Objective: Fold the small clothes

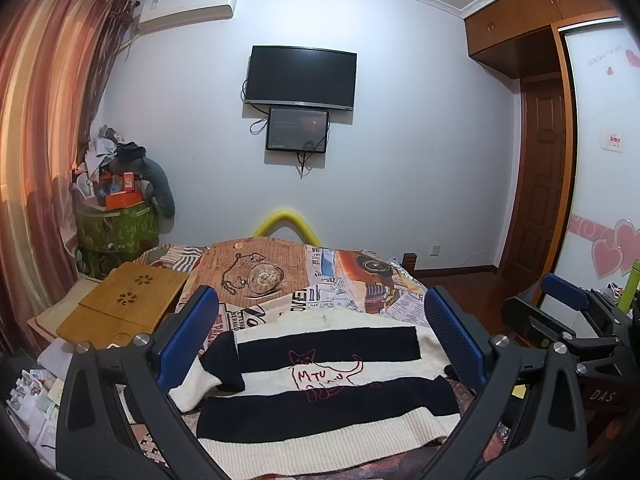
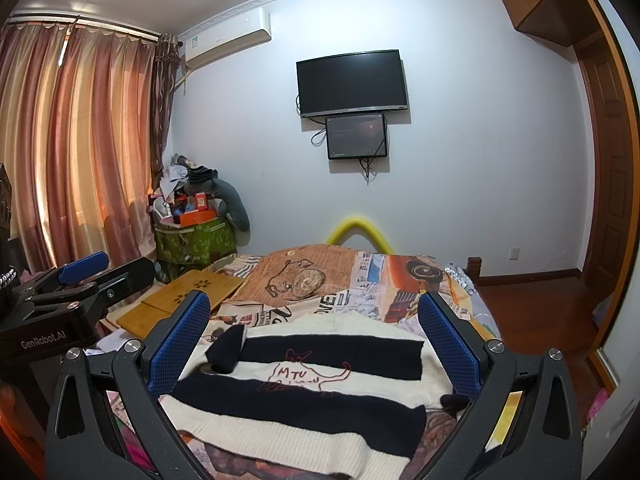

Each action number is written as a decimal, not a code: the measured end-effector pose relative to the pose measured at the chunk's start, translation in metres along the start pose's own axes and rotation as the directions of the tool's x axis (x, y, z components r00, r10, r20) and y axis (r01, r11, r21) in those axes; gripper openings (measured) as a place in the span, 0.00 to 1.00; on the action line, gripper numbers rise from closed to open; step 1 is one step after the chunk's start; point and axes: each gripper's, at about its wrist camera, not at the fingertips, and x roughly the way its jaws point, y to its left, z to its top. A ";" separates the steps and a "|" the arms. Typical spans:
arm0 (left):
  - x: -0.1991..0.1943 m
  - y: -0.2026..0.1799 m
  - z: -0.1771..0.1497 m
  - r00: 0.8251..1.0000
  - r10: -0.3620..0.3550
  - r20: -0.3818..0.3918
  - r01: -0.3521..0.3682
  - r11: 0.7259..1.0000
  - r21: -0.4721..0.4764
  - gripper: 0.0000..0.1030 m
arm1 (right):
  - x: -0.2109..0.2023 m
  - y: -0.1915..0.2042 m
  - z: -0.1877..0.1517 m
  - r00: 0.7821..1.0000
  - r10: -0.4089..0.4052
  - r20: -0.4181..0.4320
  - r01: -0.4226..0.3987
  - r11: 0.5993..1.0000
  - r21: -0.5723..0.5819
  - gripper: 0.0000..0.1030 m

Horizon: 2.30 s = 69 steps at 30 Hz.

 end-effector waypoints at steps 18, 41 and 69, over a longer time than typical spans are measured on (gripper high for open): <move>0.001 0.006 -0.003 1.000 -0.002 -0.007 0.002 1.000 -0.011 1.00 | -0.001 0.004 0.003 1.000 0.001 -0.004 -0.001 1.000 0.007 1.00; 0.071 0.094 -0.027 0.969 0.178 -0.170 -0.196 0.976 -0.094 1.00 | 0.090 -0.014 -0.016 0.983 0.032 -0.181 -0.029 0.999 0.018 1.00; 0.396 0.210 -0.126 0.672 0.167 -0.722 -0.190 0.980 0.049 0.87 | 0.369 -0.134 -0.076 0.733 -0.001 -0.681 0.012 1.000 0.011 0.82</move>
